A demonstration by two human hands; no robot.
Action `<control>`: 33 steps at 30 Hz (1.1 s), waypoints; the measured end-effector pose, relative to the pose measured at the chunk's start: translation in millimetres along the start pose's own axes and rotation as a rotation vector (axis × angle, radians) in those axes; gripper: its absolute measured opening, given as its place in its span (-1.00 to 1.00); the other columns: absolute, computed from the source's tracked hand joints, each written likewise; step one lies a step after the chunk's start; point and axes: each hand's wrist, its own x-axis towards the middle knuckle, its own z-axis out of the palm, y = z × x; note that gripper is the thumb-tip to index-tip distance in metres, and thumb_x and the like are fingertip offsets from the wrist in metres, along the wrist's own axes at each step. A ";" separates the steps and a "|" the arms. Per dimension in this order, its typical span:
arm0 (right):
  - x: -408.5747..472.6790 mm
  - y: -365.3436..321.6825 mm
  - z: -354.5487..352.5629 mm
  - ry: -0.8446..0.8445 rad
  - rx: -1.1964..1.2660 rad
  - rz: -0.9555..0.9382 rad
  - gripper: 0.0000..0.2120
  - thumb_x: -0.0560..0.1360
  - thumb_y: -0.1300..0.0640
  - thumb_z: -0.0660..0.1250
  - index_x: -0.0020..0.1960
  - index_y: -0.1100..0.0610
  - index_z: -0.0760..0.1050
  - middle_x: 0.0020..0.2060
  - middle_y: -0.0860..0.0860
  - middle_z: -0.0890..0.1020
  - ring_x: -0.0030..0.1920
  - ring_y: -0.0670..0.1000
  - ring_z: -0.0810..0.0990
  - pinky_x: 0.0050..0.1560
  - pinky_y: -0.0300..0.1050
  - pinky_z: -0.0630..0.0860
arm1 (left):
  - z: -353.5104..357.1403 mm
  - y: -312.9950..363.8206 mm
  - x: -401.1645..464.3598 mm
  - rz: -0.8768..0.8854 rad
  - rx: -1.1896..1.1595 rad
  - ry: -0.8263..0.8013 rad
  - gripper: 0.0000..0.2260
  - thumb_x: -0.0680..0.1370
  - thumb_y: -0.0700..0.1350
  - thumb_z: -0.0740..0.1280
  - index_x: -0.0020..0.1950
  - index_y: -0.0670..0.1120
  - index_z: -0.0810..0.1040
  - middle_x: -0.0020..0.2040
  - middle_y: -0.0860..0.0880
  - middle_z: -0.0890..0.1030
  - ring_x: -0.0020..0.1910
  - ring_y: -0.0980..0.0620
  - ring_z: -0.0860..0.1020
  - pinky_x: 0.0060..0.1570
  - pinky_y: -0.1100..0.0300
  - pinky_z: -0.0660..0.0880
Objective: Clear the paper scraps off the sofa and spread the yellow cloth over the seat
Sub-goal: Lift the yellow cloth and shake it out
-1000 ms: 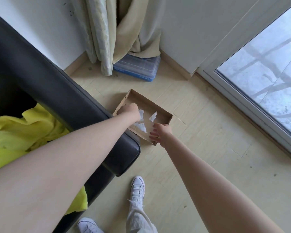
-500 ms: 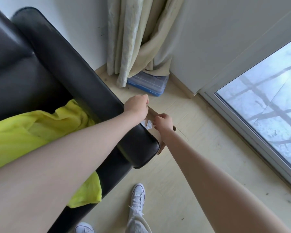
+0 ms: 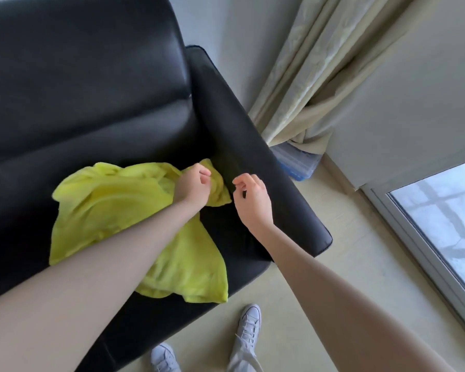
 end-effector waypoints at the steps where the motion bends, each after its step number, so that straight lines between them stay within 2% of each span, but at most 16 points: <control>1: -5.5 -4.4 12.7 -0.039 -0.011 -0.008 -0.81 0.56 0.24 0.19 0.11 0.13 0.52 0.00 0.00 0.54 0.05 -0.03 0.48 -0.10 -0.20 0.46 | -6.2 -17.4 -3.8 -0.031 0.009 -0.005 -0.84 0.59 -0.17 0.19 0.08 -0.03 0.53 0.05 0.02 0.61 -0.12 0.03 0.51 -0.22 0.22 0.37; 5: -38.6 -25.1 84.3 -0.284 -0.031 0.068 -0.76 0.52 0.25 0.19 0.14 0.15 0.52 0.06 0.04 0.53 0.10 0.06 0.52 -0.05 0.02 0.57 | -32.6 -112.8 -29.7 -0.181 0.005 -0.039 -0.84 0.58 -0.16 0.22 0.11 -0.06 0.53 0.09 0.00 0.62 0.00 -0.05 0.57 -0.14 0.19 0.41; 8: -66.9 -26.0 122.8 -0.536 -0.126 0.128 -0.73 0.50 0.20 0.24 0.19 0.11 0.48 0.12 0.04 0.51 0.12 0.06 0.50 -0.04 -0.01 0.56 | -38.2 -168.0 -55.0 -0.258 0.026 -0.115 -0.83 0.57 -0.15 0.23 0.14 -0.05 0.51 0.09 0.02 0.61 0.05 -0.01 0.56 -0.11 0.20 0.41; 10: -86.4 -23.5 141.0 -0.731 -0.278 0.087 -0.71 0.50 0.11 0.28 0.22 0.07 0.43 0.13 0.03 0.50 0.15 0.07 0.48 -0.05 -0.01 0.54 | -37.0 -196.9 -71.9 -0.301 0.037 -0.181 -0.83 0.57 -0.13 0.22 0.14 -0.02 0.50 0.08 0.04 0.60 0.01 0.02 0.56 -0.13 0.21 0.41; 13: -113.6 -20.6 161.9 -0.933 -0.527 0.025 -0.49 0.45 -0.08 0.37 0.31 0.07 0.31 0.19 0.05 0.46 0.23 0.11 0.41 -0.03 0.00 0.47 | -30.3 -230.6 -94.8 -0.337 0.011 -0.257 -0.83 0.57 -0.13 0.23 0.15 -0.02 0.49 0.08 0.05 0.59 -0.05 0.06 0.53 -0.12 0.19 0.46; 15: -129.6 -21.3 177.3 -0.942 -0.636 0.033 -0.30 0.37 -0.13 0.45 0.37 0.07 0.22 0.24 0.04 0.41 0.26 0.11 0.39 0.03 0.02 0.45 | -27.3 -249.4 -108.4 -0.351 -0.007 -0.285 -0.81 0.57 -0.13 0.25 0.17 -0.03 0.47 0.10 0.04 0.58 -0.03 0.04 0.53 -0.09 0.16 0.48; 17: -140.8 -20.7 189.5 -0.891 -0.688 0.059 -0.25 0.37 -0.06 0.48 0.40 0.09 0.16 0.28 0.05 0.36 0.27 0.12 0.39 0.06 0.02 0.46 | -22.5 -262.2 -118.1 -0.357 -0.014 -0.314 -0.78 0.55 -0.12 0.28 0.20 -0.04 0.45 0.13 0.03 0.56 0.04 0.02 0.54 -0.04 0.14 0.49; 21: -148.0 -20.9 204.3 -0.714 -0.679 0.062 -0.54 0.49 0.29 0.24 0.34 0.13 0.21 0.27 0.09 0.41 0.20 0.14 0.46 0.04 -0.01 0.48 | -13.9 -275.9 -128.3 -0.407 -0.068 -0.347 -0.73 0.52 -0.07 0.32 0.20 -0.05 0.43 0.15 0.02 0.52 0.09 0.00 0.53 0.03 0.12 0.50; 24: -146.1 -23.1 207.6 -0.668 -0.554 0.077 -0.69 0.53 0.28 0.10 0.26 0.15 0.31 0.18 0.11 0.48 0.12 0.17 0.49 -0.08 -0.03 0.41 | -10.7 -276.0 -130.1 -0.504 -0.260 -0.328 -0.71 0.51 -0.05 0.33 0.20 -0.07 0.41 0.07 0.05 0.52 0.06 0.03 0.52 0.00 0.16 0.46; 27: -140.7 -33.1 202.2 -0.643 -0.437 0.073 -0.79 0.55 0.24 0.05 0.13 0.18 0.38 0.01 0.13 0.56 -0.04 0.19 0.51 -0.22 -0.07 0.35 | -9.4 -265.5 -129.0 -0.644 -0.619 -0.297 -0.68 0.50 -0.08 0.36 0.21 -0.11 0.42 0.09 -0.03 0.53 0.11 -0.01 0.52 0.15 0.09 0.48; 30: -135.1 -51.4 191.5 -0.659 -0.359 0.055 -0.77 0.56 0.19 0.05 0.08 0.20 0.44 -0.16 0.14 0.57 -0.16 0.21 0.53 -0.28 -0.05 0.40 | -14.6 -252.1 -126.7 -0.709 -0.878 -0.257 -0.66 0.49 -0.02 0.36 0.19 -0.16 0.51 0.14 -0.15 0.59 0.13 -0.09 0.57 0.17 -0.01 0.52; 33: -130.3 -67.7 181.1 -0.680 -0.311 -0.011 -0.74 0.55 0.18 0.05 0.03 0.20 0.50 -0.21 0.17 0.60 -0.21 0.20 0.55 -0.29 -0.03 0.44 | -22.9 -239.6 -125.5 -0.722 -0.999 -0.188 -0.71 0.50 0.03 0.36 0.16 -0.09 0.56 0.12 -0.11 0.62 0.13 -0.08 0.58 0.17 -0.03 0.54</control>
